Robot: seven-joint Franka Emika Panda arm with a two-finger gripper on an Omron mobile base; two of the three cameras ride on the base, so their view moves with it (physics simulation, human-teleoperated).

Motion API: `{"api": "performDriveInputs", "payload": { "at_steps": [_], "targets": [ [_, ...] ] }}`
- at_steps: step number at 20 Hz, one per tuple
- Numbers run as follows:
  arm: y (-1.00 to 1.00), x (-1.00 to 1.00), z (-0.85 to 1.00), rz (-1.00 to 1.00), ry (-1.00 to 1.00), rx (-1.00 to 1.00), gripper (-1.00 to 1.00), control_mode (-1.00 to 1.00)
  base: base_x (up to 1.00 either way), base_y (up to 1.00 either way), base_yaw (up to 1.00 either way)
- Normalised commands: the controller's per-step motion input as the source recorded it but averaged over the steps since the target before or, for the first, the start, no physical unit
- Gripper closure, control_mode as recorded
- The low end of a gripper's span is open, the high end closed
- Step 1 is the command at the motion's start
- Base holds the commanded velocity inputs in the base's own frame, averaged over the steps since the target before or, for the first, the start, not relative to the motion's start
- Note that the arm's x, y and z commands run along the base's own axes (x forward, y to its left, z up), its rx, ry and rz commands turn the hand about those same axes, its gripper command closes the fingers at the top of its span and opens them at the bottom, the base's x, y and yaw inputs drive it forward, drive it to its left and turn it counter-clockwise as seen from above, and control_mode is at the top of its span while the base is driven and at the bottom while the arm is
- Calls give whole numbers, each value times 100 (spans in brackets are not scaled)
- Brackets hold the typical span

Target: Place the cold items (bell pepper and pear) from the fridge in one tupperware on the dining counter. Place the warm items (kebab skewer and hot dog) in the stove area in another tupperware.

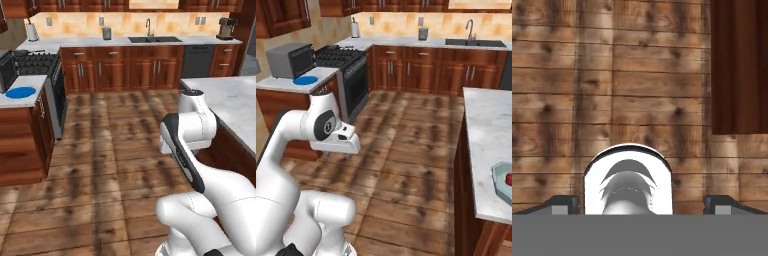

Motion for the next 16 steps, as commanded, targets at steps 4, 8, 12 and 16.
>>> {"api": "performDriveInputs", "payload": {
  "at_steps": [4, 8, 12, 16],
  "targets": [
    [0, 0, 0, 0, 0, 0, -100, 100, 100, 55, -20],
    [0, 0, 0, 0, 0, 0, -100, 100, 100, 21, -4],
    [0, 0, 0, 0, 0, 0, -100, 100, 100, 10, 0],
    [0, 0, 0, 0, 0, 0, -100, 100, 100, 4, 0]
  ]
}}
